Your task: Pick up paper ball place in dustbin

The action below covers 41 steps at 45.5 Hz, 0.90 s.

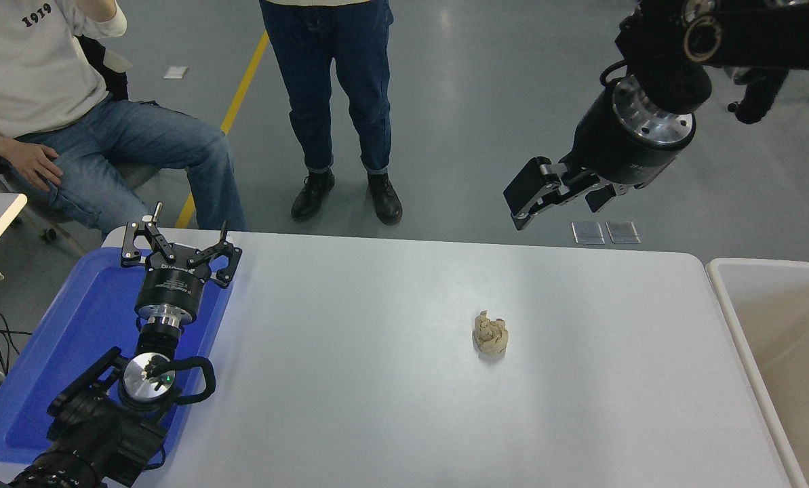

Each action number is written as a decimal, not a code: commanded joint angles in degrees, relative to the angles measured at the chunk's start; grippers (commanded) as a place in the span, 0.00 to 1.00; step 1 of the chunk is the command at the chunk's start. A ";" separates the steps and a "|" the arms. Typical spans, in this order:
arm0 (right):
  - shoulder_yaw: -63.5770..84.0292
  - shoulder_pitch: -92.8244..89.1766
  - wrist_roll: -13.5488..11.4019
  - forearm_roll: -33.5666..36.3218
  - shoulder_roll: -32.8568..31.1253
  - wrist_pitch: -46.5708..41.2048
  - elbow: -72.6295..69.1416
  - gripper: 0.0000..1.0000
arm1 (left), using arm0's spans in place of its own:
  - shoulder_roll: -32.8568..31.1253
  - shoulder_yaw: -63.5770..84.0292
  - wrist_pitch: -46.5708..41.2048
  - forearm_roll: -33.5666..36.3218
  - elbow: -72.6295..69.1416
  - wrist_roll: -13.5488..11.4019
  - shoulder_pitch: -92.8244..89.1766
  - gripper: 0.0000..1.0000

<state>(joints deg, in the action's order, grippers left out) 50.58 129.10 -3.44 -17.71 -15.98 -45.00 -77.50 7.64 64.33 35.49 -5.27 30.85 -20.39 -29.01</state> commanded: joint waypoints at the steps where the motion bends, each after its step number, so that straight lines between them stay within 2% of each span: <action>1: -0.04 -6.49 -0.16 -0.57 1.39 0.00 0.07 0.99 | 0.00 0.00 0.02 0.00 0.00 0.00 -0.08 1.00; 17: 0.84 -14.66 -0.16 -2.68 1.66 18.98 1.73 1.00 | 0.00 0.00 0.02 0.09 0.00 0.09 -0.08 1.00; 35: 0.14 -26.00 -0.16 -3.65 4.82 23.99 8.15 1.00 | 0.00 -0.09 0.11 0.09 0.09 0.18 -0.08 1.00; 41: -0.22 -31.71 -0.25 -3.65 7.89 28.29 11.58 1.00 | 0.00 -0.09 0.11 0.09 0.09 0.27 -0.08 1.00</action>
<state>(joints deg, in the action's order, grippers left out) 50.87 106.10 -3.61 -21.20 -11.74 -22.68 -70.58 7.63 64.26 35.58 -5.18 30.93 -20.22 -29.10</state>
